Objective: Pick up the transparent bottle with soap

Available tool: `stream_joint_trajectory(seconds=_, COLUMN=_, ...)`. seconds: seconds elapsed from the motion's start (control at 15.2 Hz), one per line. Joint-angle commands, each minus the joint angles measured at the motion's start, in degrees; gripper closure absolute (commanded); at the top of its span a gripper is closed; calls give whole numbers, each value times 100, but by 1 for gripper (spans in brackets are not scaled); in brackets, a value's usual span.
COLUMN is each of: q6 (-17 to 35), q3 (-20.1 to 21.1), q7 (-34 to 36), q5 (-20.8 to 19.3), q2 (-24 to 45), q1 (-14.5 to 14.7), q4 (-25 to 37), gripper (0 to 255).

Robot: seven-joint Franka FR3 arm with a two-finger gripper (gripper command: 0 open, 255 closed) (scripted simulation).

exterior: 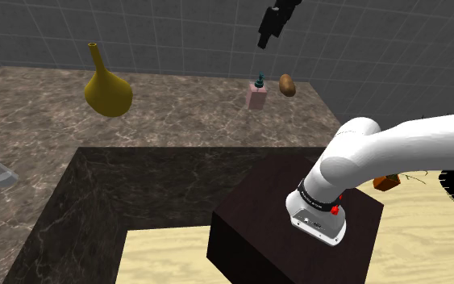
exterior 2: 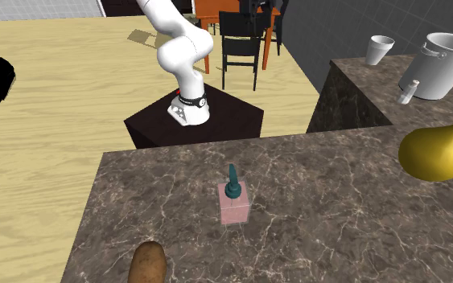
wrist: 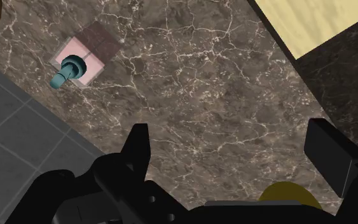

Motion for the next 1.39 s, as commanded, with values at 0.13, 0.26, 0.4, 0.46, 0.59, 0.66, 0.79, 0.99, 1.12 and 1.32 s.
stream_joint_trajectory(seconds=0.13, q6=128, q3=-229, q7=-188, q5=-52, q2=303, q1=-42, q4=50, gripper=0)
stream_joint_trajectory(seconds=0.26, q6=251, q3=-454, q7=-378, q5=-91, q2=625, q1=-79, q4=123, gripper=0)
stream_joint_trajectory(seconds=0.4, q6=367, q3=-677, q7=-570, q5=-117, q2=965, q1=-107, q4=218, gripper=0)
stream_joint_trajectory(seconds=0.46, q6=422, q3=-788, q7=-667, q5=-123, q2=1141, q1=-120, q4=275, gripper=0)
stream_joint_trajectory(seconds=0.59, q6=526, q3=-1004, q7=-866, q5=-121, q2=1507, q1=-143, q4=403, gripper=0)
stream_joint_trajectory(seconds=0.66, q6=575, q3=-1110, q7=-969, q5=-112, q2=1696, q1=-154, q4=476, gripper=0)
stream_joint_trajectory(seconds=0.79, q6=665, q3=-1318, q7=-1179, q5=-77, q2=2086, q1=-174, q4=638, gripper=0)
stream_joint_trajectory(seconds=0.99, q6=776, q3=-1619, q7=-1509, q5=21, q2=2703, q1=-203, q4=922, gripper=0)
stream_joint_trajectory(seconds=1.12, q6=833, q3=-1807, q7=-1741, q5=119, q2=3135, q1=-229, q4=1140, gripper=0)
stream_joint_trajectory(seconds=1.32, q6=886, q3=-2059, q7=-2105, q5=317, q2=3814, q1=-292, q4=1508, gripper=0)
